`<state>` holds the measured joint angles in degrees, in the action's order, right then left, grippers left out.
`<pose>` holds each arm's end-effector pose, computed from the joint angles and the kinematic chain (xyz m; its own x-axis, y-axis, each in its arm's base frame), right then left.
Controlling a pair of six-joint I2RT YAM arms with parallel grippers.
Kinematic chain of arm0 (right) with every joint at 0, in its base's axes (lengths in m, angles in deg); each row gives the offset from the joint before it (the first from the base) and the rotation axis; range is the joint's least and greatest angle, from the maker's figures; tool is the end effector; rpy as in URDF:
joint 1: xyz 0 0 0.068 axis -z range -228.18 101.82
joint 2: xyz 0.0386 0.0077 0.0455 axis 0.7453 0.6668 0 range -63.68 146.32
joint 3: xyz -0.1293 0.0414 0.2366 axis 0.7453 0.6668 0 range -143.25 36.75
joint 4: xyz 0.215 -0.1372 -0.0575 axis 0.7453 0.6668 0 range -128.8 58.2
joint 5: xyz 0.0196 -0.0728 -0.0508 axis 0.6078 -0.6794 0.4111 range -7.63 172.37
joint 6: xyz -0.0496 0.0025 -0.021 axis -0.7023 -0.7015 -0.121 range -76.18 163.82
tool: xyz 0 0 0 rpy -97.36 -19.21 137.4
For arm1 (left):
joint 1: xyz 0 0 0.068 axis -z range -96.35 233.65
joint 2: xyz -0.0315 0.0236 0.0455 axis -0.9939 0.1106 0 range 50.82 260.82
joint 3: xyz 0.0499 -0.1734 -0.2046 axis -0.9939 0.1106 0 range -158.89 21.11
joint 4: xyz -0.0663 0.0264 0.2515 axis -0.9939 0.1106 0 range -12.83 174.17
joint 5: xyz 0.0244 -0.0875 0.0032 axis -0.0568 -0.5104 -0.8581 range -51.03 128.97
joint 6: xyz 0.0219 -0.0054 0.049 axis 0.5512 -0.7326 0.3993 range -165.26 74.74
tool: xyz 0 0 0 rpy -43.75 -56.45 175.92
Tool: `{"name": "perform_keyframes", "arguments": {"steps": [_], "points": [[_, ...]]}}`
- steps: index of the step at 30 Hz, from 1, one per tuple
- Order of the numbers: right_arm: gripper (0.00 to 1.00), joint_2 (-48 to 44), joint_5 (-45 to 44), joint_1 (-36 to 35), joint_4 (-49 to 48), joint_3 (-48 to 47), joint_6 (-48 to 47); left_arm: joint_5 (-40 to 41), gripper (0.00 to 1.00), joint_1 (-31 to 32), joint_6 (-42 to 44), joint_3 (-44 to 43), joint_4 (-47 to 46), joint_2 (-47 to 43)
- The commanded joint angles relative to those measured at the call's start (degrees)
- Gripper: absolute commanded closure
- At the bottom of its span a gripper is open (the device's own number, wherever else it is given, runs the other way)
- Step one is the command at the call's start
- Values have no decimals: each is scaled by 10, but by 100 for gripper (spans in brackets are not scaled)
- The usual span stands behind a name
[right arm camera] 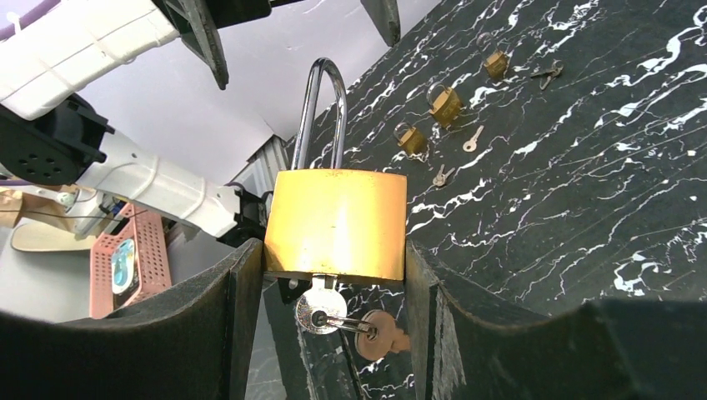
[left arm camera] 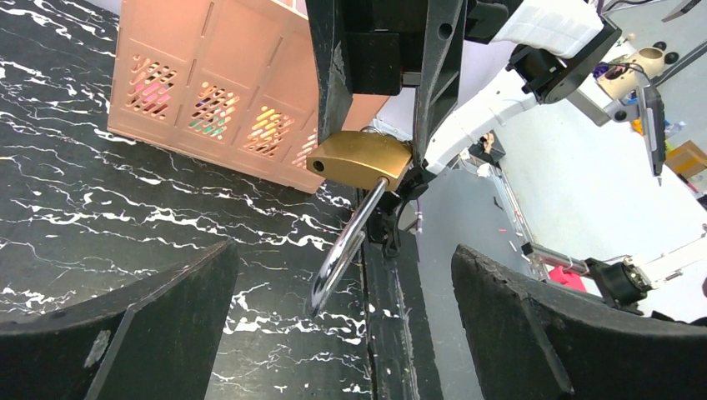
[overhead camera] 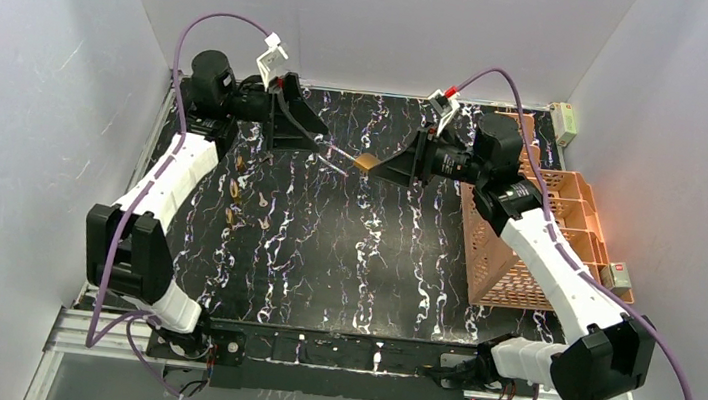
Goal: Lock with the key
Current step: Pick up the lock from the center of the board.
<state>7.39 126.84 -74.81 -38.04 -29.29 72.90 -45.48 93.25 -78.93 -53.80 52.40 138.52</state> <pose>0.2414 0.1489 0.3914 -0.5370 0.1187 -0.8352 -0.7802 0.3065 0.5452 0.3267 -0.0912 0.3977 -0.3708 0.0082 -0.9287 0.9259 -0.0749 -0.3704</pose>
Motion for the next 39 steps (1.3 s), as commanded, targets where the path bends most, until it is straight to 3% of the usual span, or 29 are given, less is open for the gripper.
{"name": "perform_keyframes", "arguments": {"steps": [1,4,11,21,26,31,37,38,39], "points": [[100,-3,36,3,-84,-53,24,-1,4,6,-74,-29,-87,7],[100,0,39,2,-88,-58,29,-13,12,17,-76,-39,-88,11],[100,8,40,2,-105,-61,39,-23,15,29,-79,-29,-89,11],[100,19,38,2,-96,-85,33,-39,31,34,-83,-31,-91,17],[100,21,42,2,-98,-88,34,-48,57,34,-83,-26,-96,13],[100,26,43,2,-104,-95,42,-43,100,34,-91,-24,-114,9],[100,42,44,2,-115,-120,51,-14,100,34,-108,-24,-150,-1],[89,46,48,2,-114,-128,46,0,100,34,-116,-25,-164,-4],[71,49,51,3,-114,-135,40,16,100,34,-123,-29,-173,-7]]}}
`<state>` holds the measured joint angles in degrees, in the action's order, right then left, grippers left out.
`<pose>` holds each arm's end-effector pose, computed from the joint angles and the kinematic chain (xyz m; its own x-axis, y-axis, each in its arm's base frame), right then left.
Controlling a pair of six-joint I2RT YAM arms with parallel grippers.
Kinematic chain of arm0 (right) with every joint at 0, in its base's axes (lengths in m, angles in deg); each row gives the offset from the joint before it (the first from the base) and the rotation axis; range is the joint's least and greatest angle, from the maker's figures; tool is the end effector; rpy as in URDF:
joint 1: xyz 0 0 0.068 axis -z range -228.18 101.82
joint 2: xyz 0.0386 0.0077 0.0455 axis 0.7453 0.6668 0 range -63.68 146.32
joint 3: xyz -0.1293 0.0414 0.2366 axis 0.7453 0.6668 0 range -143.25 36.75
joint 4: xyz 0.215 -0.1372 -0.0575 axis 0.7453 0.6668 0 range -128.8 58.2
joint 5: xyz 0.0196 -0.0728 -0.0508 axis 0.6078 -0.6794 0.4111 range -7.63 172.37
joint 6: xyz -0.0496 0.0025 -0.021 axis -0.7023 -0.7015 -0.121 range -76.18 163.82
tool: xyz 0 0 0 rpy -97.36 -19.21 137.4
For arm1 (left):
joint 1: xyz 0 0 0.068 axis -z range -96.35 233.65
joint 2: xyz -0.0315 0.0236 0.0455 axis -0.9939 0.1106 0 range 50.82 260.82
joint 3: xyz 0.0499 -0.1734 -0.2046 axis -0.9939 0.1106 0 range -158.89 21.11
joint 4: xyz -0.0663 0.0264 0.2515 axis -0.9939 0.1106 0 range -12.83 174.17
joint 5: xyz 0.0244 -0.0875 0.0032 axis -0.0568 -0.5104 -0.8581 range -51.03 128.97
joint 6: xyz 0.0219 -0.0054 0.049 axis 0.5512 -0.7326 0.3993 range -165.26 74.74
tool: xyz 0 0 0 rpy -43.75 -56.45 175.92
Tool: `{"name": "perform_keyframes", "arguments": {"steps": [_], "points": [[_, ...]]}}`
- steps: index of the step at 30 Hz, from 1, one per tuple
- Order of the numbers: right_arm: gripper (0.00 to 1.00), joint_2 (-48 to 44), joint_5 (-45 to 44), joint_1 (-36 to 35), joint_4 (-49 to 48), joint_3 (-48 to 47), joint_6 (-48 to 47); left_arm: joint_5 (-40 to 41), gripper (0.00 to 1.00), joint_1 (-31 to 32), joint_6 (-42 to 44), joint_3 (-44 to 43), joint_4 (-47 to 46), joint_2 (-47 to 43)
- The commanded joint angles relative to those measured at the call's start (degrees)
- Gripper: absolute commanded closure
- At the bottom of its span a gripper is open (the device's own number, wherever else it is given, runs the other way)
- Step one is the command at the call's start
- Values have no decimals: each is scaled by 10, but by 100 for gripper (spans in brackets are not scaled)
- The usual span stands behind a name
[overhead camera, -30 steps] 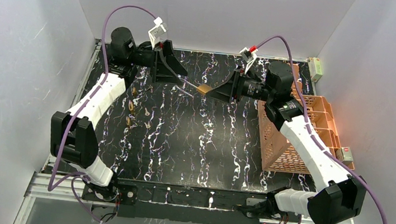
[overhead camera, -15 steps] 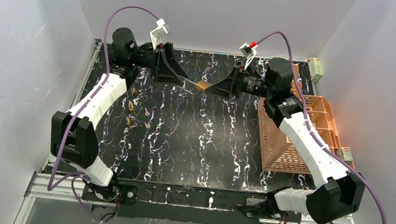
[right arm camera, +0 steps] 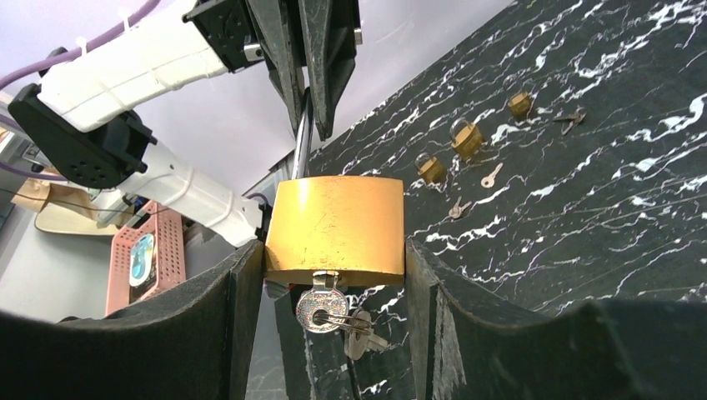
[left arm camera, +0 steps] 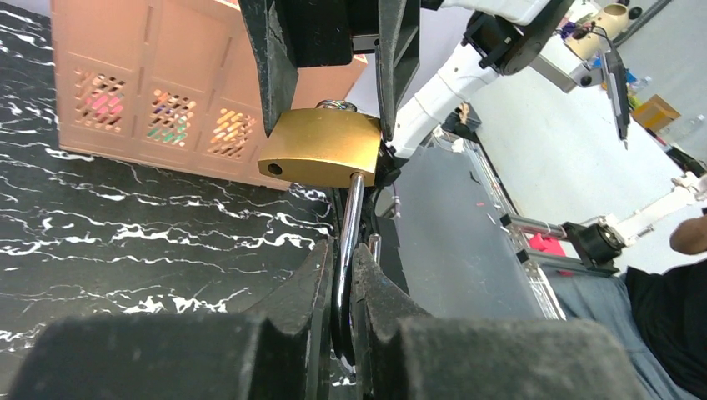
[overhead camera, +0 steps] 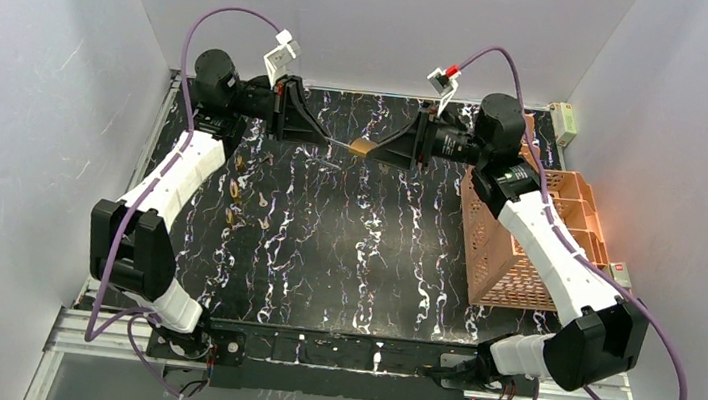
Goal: Lock with the key
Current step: Pick up the lock from the center of the board, then lock the lock.
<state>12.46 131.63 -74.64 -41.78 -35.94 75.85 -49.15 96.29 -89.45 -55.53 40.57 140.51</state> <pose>0.2584 0.1588 0.4141 -0.5201 0.1278 -0.8445 -0.8177 0.2111 0.5355 0.3237 -0.1090 0.4107 -0.3486 0.0546 -0.9357 0.9180 -0.1817 -0.3526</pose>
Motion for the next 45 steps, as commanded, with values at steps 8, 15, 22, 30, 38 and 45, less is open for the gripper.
{"name": "perform_keyframes", "arguments": {"steps": [8,15,22,30,38,45], "points": [[1,-51,-77,6,-109,-29,-162,138,100,3,-24,-87,-60,-38],[1,-123,-111,6,-468,175,-239,157,100,3,-49,-134,-87,-39],[2,-84,-66,2,-534,160,-186,170,100,3,-63,-125,-118,-53],[10,-16,-124,-46,-621,154,-85,196,100,2,-104,-128,-179,-49],[15,31,-181,-108,-716,150,-35,213,100,3,-107,-129,-194,-49],[21,59,-222,-119,-795,159,12,221,100,3,-111,-133,-208,-47]]}}
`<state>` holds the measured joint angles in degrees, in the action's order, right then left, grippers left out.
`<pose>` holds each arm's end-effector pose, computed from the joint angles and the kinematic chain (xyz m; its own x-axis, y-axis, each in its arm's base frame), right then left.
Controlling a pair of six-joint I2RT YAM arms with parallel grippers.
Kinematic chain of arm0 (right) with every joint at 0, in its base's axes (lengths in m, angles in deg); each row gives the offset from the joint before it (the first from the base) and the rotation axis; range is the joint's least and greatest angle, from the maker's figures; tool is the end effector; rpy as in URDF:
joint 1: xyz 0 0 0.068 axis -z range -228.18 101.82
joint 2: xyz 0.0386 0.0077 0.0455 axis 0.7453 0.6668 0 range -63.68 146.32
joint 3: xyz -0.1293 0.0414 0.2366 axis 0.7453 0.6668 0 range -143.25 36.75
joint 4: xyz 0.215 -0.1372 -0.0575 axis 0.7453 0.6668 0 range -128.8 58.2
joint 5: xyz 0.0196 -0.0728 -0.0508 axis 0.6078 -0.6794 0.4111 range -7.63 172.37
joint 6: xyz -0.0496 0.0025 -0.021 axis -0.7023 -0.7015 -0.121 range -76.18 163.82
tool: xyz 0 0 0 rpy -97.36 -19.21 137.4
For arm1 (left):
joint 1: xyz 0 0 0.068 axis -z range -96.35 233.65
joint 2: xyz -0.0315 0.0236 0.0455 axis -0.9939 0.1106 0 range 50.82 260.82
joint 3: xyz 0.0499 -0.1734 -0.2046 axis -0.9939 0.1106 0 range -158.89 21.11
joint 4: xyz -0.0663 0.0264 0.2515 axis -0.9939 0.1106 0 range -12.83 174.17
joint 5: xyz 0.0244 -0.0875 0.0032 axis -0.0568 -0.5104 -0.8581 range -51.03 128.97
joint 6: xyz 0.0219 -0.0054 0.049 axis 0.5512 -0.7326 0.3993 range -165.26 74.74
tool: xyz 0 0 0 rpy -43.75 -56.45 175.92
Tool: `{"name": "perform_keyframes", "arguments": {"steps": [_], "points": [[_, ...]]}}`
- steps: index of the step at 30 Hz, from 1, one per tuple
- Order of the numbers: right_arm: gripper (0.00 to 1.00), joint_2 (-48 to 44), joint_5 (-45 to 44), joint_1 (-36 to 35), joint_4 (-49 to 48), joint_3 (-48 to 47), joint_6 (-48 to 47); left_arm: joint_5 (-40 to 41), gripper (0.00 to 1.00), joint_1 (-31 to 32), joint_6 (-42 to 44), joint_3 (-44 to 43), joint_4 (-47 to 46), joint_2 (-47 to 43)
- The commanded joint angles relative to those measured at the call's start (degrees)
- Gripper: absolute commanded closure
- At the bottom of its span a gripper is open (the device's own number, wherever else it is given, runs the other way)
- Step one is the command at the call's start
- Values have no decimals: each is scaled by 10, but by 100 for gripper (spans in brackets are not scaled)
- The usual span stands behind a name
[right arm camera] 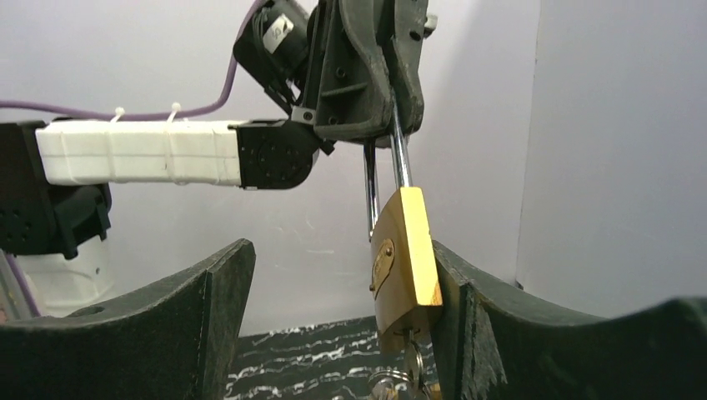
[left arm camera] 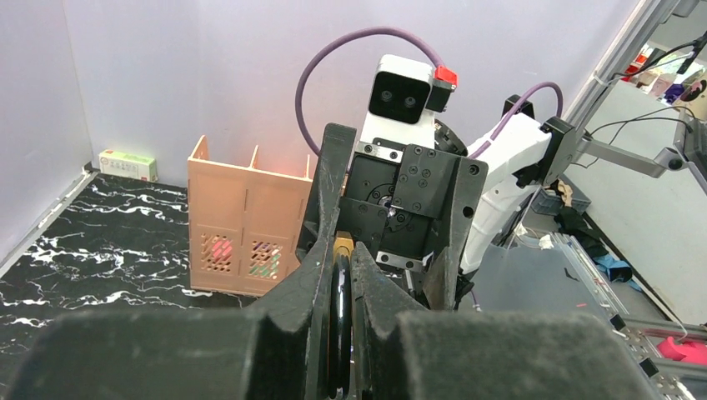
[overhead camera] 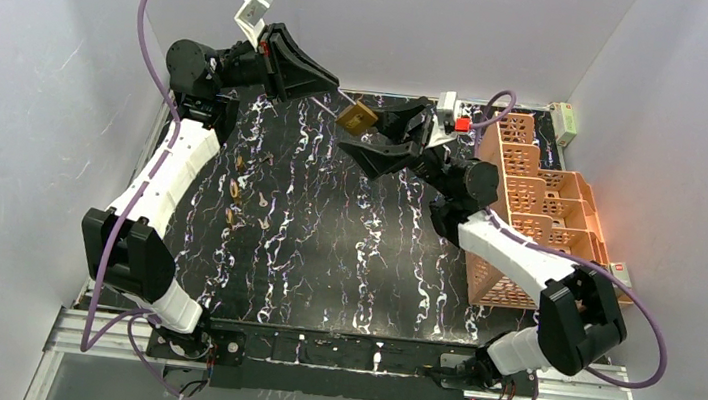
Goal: Lock with the key
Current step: Lock the lock.
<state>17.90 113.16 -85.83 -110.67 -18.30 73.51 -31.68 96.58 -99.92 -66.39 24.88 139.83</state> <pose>0.2270 0.1982 0.3932 0.0883 0.6055 -0.7909 -0.9823 0.1848 0.0318 0.3006 -0.1034 0.4975 -0.0980 -0.2550 -0.9620 0.9952 -0.0318 -0.0930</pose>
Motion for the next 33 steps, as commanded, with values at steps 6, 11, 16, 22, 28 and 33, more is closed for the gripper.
{"name": "perform_keyframes", "arguments": {"steps": [6,11,16,22,28,33], "points": [[20,34,-77,-15,-179,-1,68,50,100,0,-17,-33,-67,-40],[17,57,-88,-24,-200,-11,78,51,100,0,-31,-39,-79,-41],[19,77,-95,-26,-227,-18,92,51,100,0,-32,-41,-82,-49],[27,89,-98,-29,-243,-35,102,49,100,0,-34,-40,-82,-49],[31,92,-101,-31,-260,-44,106,51,100,0,-34,-38,-83,-47],[34,95,-102,-33,-265,-57,109,50,100,0,-37,-38,-83,-45]]}}
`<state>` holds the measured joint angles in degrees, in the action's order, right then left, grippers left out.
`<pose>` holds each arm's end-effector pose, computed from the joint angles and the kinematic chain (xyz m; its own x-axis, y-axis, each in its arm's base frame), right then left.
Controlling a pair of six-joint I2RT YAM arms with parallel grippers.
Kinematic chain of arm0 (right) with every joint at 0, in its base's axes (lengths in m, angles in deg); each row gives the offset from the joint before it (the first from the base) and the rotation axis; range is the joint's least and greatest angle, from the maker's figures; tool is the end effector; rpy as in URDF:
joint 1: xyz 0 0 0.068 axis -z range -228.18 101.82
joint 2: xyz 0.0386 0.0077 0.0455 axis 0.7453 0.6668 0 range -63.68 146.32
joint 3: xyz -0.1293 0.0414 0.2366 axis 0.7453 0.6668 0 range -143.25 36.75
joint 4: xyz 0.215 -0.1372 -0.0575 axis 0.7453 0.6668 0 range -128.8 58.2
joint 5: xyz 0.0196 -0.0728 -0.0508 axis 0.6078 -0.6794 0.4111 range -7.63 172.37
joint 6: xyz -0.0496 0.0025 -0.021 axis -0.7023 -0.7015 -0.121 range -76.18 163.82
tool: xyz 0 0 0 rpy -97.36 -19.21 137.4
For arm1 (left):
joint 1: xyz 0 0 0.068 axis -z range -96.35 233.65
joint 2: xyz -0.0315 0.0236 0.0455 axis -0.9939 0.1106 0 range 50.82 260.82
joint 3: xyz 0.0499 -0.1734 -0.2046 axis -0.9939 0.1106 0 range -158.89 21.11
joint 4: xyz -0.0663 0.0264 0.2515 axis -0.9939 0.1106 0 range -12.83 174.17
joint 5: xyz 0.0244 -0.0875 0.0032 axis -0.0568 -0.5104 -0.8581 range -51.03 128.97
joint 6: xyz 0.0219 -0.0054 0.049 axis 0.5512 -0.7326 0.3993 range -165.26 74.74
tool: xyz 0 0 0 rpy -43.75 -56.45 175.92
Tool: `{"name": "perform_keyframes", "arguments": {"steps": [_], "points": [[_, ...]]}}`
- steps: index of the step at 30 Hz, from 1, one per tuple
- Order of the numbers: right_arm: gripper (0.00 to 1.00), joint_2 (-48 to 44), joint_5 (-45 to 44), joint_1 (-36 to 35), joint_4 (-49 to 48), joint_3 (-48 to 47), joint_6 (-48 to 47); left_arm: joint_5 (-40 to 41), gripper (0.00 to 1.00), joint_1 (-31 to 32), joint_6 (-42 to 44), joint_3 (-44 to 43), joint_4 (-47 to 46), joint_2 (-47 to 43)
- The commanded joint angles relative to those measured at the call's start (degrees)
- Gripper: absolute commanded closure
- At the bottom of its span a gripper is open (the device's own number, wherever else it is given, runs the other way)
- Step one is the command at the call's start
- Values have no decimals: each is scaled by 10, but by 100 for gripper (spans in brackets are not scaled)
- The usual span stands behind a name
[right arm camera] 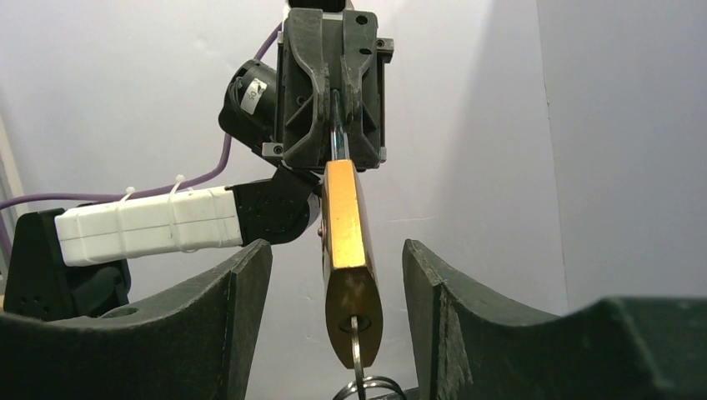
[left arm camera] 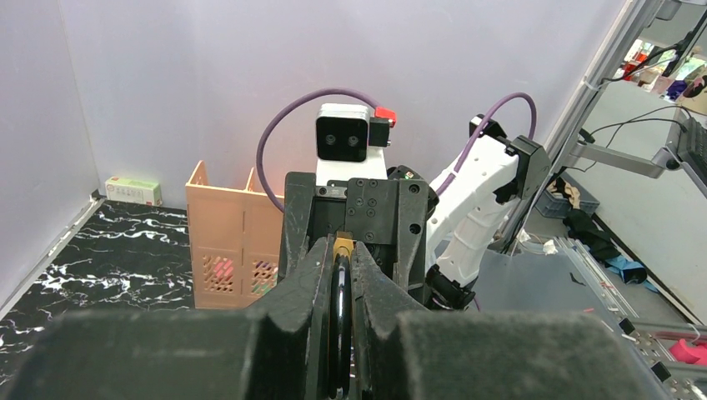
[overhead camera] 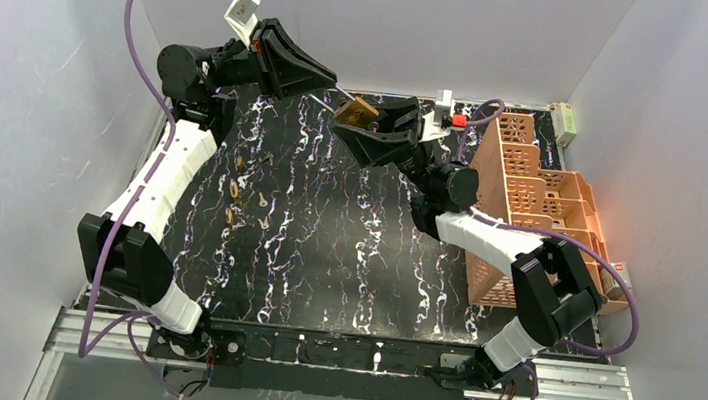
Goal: Lock with the key
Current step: Lock the lock.
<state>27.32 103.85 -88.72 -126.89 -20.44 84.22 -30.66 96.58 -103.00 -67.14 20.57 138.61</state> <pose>0.2378 0.2205 0.3779 -0.0274 0.7702 -0.6372 -0.9842 0.0908 0.1520 0.2862 -0.0999 0.5118 -0.0494 -0.2908 -0.9555 0.9985 -0.0386 -0.0399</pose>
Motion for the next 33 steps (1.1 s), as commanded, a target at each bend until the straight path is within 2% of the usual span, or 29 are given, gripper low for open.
{"name": "perform_keyframes", "arguments": {"steps": [1,5,12,18,26,33], "points": [[35,4,-9,-6,-105,-39,2,40,100,0,-5,-31,-40,-32],[38,19,-5,-7,-130,-54,13,41,100,0,-5,-26,-42,-33],[50,32,-2,-7,-139,-75,26,36,100,-1,-3,-20,-43,-33],[43,15,-14,-7,-140,-63,18,34,100,0,-1,-13,-43,-33],[42,6,-17,-7,-138,-60,9,33,100,-1,-2,-13,-43,-33],[30,-12,-24,-7,-136,-47,1,33,100,0,-2,-13,-43,-32]]}}
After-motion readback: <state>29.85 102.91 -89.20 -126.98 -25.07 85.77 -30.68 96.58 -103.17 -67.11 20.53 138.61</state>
